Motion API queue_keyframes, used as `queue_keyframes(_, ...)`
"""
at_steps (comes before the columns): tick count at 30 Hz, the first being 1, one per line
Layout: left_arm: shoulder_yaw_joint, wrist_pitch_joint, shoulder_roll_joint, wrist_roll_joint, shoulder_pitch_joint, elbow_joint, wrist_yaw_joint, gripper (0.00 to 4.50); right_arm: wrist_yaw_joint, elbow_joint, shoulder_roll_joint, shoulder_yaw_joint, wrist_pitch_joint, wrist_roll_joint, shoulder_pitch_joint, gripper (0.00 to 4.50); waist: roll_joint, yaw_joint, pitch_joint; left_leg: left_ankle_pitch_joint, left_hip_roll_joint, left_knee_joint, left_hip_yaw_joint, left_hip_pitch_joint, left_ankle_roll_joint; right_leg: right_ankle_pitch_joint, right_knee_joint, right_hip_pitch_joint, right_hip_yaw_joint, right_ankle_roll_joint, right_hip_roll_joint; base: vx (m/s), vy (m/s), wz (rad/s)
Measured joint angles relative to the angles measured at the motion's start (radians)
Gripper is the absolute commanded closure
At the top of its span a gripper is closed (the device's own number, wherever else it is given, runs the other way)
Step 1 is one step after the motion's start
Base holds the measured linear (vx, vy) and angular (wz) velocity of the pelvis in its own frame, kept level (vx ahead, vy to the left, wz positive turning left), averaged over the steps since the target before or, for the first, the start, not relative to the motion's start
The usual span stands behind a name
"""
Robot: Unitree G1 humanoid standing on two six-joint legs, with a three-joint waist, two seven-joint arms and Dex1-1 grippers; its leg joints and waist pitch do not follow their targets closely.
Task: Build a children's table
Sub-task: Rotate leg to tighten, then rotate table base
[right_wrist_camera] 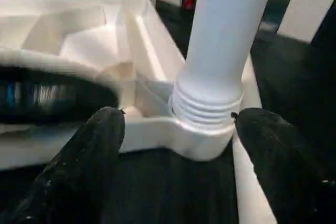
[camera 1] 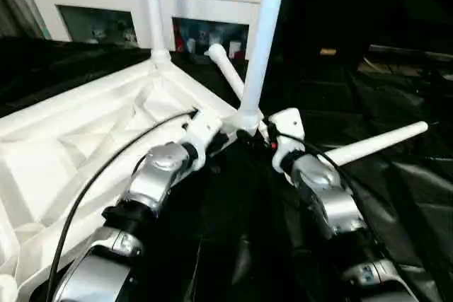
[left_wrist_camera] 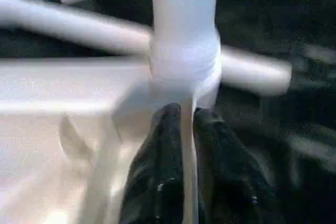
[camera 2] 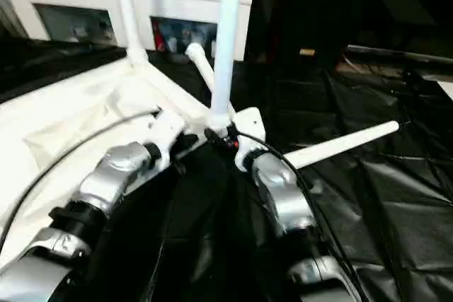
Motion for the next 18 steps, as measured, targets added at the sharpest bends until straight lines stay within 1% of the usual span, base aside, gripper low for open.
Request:
queue_keyframes(3,0.019,-0.015,0.017,-0.005,-0.010,-0.049,0.003,3.44,-0.002,-0.029,0.001,0.011,0.019,-0.001,0.014,0.75,-0.001,-0.007,0.001,0.000,0.000,0.000,0.000,0.002,-0.001,0.001,0.001,0.000,0.000,-0.001,0.000,0.000,0.000,0.00)
queue_keyframes(5,0.036,-0.011,0.035,-0.018,-0.007,-0.073,0.012,3.36,0.002,-0.043,-0.003,0.022,0.033,-0.003,0.017,0.75,-0.003,-0.011,0.002,0.000,0.001,0.000,0.000,0.004,-0.003,0.001,0.003,0.001,0.001,-0.001,0.000,0.000,0.000,0.00)
queue_keyframes(6,0.058,-0.002,0.047,-0.027,-0.005,-0.101,0.025,3.23,0.010,-0.048,-0.004,0.031,0.043,-0.007,0.017,0.75,-0.008,-0.012,0.005,0.000,0.001,0.000,0.000,0.005,-0.005,0.001,0.004,0.001,0.001,-0.002,0.001,0.000,0.000,0.00)
queue_keyframes(8,0.112,0.039,0.084,-0.050,0.009,-0.178,0.042,3.23,0.019,-0.049,-0.004,0.054,0.050,-0.018,0.020,0.75,-0.011,-0.016,0.007,0.000,0.004,0.000,0.000,0.006,-0.009,0.002,0.004,0.001,0.000,-0.003,0.003,0.000,0.000,0.00)
queue_keyframes(10,0.174,0.084,0.150,-0.062,0.025,-0.252,0.052,3.23,0.032,-0.047,-0.001,0.069,0.054,-0.019,0.023,0.75,-0.011,-0.019,0.007,0.000,0.004,-0.001,0.001,0.006,-0.010,0.002,0.004,0.000,0.000,-0.004,0.004,0.000,0.000,0.00)
queue_keyframes(11,0.199,0.097,0.173,-0.062,0.027,-0.270,0.055,3.23,0.033,-0.047,-0.001,0.071,0.056,-0.020,0.023,0.75,-0.011,-0.018,0.007,0.000,0.004,-0.001,0.000,0.006,-0.010,0.002,0.004,0.001,0.000,-0.004,0.004,0.000,0.000,0.00)
queue_keyframes(12,0.227,0.129,0.233,-0.053,0.059,-0.323,0.070,3.23,0.033,-0.042,0.008,0.080,0.060,-0.023,0.015,0.75,-0.011,-0.024,0.007,0.000,0.004,-0.001,0.001,0.007,-0.010,0.002,0.004,0.001,0.000,-0.004,0.004,0.000,0.000,0.00)
queue_keyframes(14,0.278,0.162,0.292,-0.034,0.083,-0.343,0.093,3.23,0.032,-0.038,0.008,0.081,0.065,-0.032,0.015,0.75,-0.012,-0.024,0.007,0.000,0.004,-0.001,0.001,0.006,-0.010,0.002,0.004,0.001,0.000,-0.004,0.004,0.000,0.000,0.00)
queue_keyframes(15,0.311,0.187,0.349,-0.006,0.126,-0.371,0.117,3.23,0.030,-0.018,0.017,0.086,0.067,-0.039,0.005,0.75,-0.013,-0.028,0.007,0.000,0.004,-0.001,0.002,0.006,-0.010,0.002,0.004,0.001,0.001,-0.004,0.003,0.000,0.000,0.00)
queue_keyframes(16,0.337,0.205,0.391,0.013,0.151,-0.372,0.131,3.23,0.030,-0.011,0.020,0.089,0.067,-0.040,0.003,0.75,-0.016,-0.033,0.008,0.000,0.005,-0.001,0.002,0.007,-0.010,0.002,0.004,0.001,0.001,-0.004,0.004,0.000,0.000,0.00)
queue_keyframes(18,0.404,0.235,0.458,0.050,0.201,-0.374,0.163,3.23,0.029,0.016,0.017,0.090,0.069,-0.042,0.000,0.75,-0.023,-0.033,0.010,0.000,0.005,-0.001,0.001,0.006,-0.011,0.002,0.004,0.001,0.000,-0.004,0.004,0.000,0.000,0.00)
